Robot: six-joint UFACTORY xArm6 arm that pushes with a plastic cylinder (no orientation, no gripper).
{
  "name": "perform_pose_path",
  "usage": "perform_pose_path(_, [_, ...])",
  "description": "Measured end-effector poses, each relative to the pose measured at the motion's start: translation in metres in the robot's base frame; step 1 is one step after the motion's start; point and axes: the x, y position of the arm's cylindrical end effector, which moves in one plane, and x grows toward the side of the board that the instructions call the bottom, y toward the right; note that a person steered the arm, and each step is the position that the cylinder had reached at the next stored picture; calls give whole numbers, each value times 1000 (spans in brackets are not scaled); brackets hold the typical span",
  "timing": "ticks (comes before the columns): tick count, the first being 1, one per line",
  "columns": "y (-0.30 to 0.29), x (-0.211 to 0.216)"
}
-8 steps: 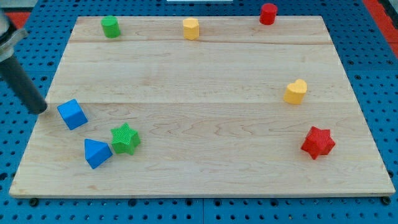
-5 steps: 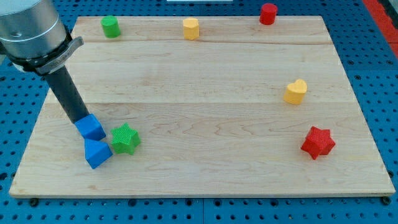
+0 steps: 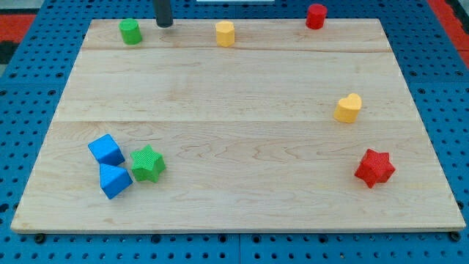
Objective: Push the green circle towards center right
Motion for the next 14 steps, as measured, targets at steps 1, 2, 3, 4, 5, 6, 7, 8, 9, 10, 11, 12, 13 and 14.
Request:
perform_pose_path(1, [-14, 16])
perform_pose_path(2, [-56, 20])
perform_pose_path(3, [-64, -1])
perform_pose_path(4, [-98, 9])
perform_pose_path(5, [-115, 34])
perform_pose_path(6, [-117, 49])
perform_pose_path(7, [-108, 28])
perform_pose_path(8, [-85, 6])
perform_pose_path(9, [-50, 47])
perform_pose_path(10, [-61, 74])
perform_pose_path(11, [-67, 77])
perform_pose_path(12, [-71, 84])
perform_pose_path(13, [-98, 82])
perform_pose_path(14, [-101, 89])
